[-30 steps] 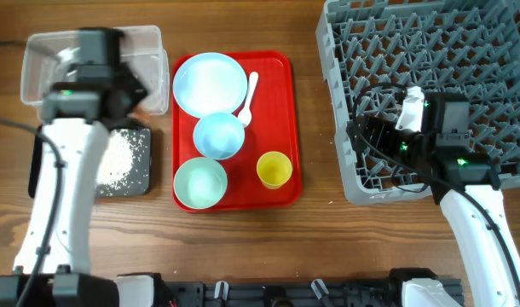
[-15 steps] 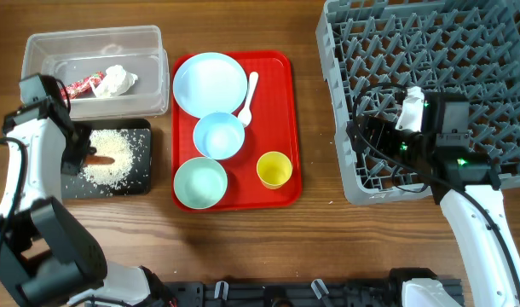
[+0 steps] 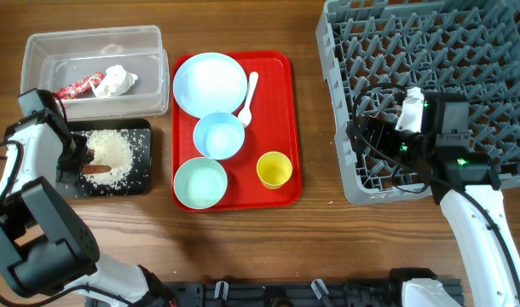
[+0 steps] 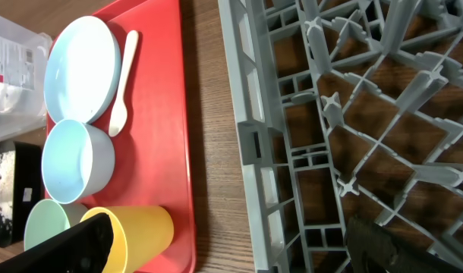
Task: Sort waste into correct bins and load items into the dishwasher rack
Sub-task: 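Carry the carrot left and drop it onto the black tray, then reach the left gripper to the yellow cup and grasp it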
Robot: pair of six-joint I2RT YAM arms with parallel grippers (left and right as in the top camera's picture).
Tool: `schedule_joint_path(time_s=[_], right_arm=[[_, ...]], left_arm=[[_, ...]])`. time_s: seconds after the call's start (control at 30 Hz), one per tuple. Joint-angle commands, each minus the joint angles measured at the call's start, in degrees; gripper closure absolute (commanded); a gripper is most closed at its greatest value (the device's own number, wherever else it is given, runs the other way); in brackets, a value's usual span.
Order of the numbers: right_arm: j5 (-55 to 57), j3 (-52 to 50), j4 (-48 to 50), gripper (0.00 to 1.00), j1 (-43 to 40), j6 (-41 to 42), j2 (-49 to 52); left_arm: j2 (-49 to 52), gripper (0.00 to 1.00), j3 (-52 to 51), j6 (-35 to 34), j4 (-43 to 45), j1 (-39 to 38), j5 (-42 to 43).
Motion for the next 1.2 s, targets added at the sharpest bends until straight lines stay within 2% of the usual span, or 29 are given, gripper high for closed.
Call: schedule_joint_path(time_s=[0.0, 0.17, 0.27, 0.33, 0.4, 0.5, 0.6, 0.7, 0.77, 0.83, 0.97, 1.17], right_arm=[[1.0, 1.0, 0.1, 0.00, 0.3, 0.2, 0.4], [1.0, 1.0, 0.0, 0.00, 0.3, 0.2, 0.4], [1.0, 1.0, 0.0, 0.01, 0.3, 0.2, 0.4], [1.0, 1.0, 0.2, 0.00, 0.3, 0.2, 0.4], [1.0, 1.0, 0.5, 0.00, 0.3, 0.2, 0.4], [1.0, 1.0, 0.6, 0.00, 0.3, 0.2, 0.4], [1.0, 1.0, 0.5, 0.00, 0.3, 0.2, 0.4], [1.0, 1.0, 0.5, 0.00, 0.3, 0.2, 0.4], [1.0, 1.0, 0.5, 0.00, 0.3, 0.2, 0.4], [1.0, 1.0, 0.5, 0.00, 0.3, 0.3, 0.4], [1.0, 1.0, 0.5, 0.00, 0.3, 0.2, 0.4], [1.0, 1.0, 0.5, 0.00, 0.3, 0.4, 0.4]], left_arm=[[0.4, 0.59, -0.2, -0.1, 0.3, 0.3, -2.1], [0.1, 0.55, 0.0, 0.4, 0.3, 0.3, -2.1], [-1.3, 0.54, 1.4, 6.0, -0.6, 0.3, -0.7], [-3.5, 0.56, 3.8, 13.3, -2.4, 0.2, 6.1], [-5.5, 0.56, 5.4, 21.6, -2.8, -0.4, 16.7], [-8.9, 0.49, 6.2, 31.2, -2.7, -2.8, 34.8], [-11.3, 0.43, 6.2, 39.1, -2.5, -9.2, 44.4], [-11.6, 0.36, 6.2, 41.8, -2.7, -17.5, 44.4], [-11.3, 0.27, 6.2, 43.6, -2.0, -25.3, 43.6], [-10.7, 0.23, 6.2, 46.3, -0.7, -31.6, 42.5], [-8.9, 0.21, 6.2, 46.9, 2.2, -41.8, 38.3], [-5.9, 0.24, 6.2, 45.7, 2.6, -51.6, 32.5]])
